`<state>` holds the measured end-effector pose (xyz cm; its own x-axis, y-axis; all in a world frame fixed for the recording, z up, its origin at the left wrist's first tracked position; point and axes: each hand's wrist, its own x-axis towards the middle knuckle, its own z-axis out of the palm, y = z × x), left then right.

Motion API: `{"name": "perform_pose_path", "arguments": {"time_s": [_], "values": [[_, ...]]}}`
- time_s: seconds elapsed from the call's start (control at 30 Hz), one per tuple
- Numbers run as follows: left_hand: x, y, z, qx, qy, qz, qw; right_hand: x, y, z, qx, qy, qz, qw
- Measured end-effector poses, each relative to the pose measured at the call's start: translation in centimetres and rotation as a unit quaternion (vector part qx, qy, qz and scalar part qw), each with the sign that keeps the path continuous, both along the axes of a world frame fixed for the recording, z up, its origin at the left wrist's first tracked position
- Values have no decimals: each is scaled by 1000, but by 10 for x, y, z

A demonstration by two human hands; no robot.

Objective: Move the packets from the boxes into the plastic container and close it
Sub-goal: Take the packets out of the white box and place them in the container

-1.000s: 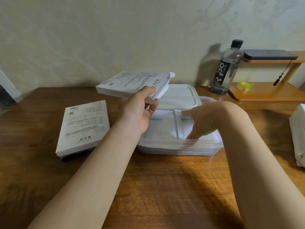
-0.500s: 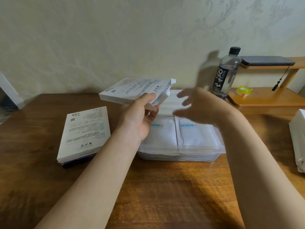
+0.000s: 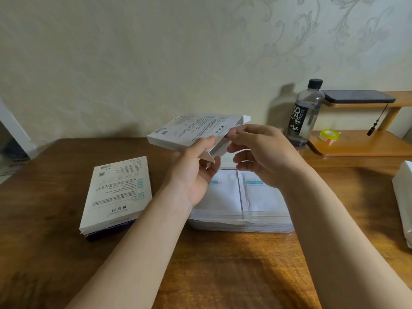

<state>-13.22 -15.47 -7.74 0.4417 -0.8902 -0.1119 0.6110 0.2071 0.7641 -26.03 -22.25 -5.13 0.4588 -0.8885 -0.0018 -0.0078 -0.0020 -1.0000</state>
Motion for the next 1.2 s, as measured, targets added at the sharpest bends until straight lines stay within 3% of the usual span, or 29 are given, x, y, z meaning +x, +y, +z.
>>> {"name": "perform_pose_path", "arguments": {"time_s": [0.07, 0.13, 0.2, 0.4, 0.8, 1.2], "values": [[2, -1, 0, 8, 9, -6, 1000, -1, -1, -3, -88, 61, -10, 994], [2, -2, 1, 15, 25, -9, 1000, -2, -3, -7, -267, 203, -28, 942], [3, -2, 1, 22, 36, -4, 999, -1, -4, -11, -364, 284, -13, 887], [4, -3, 1, 36, 42, -1, 998, -2, -7, -16, -452, 251, -44, 855], [1, 1, 0, 39, 29, 5, 999, -9, -12, -12, -517, 219, -72, 824], [4, -1, -1, 4, 58, -4, 998, -15, -13, -6, -458, 91, -51, 883]]}}
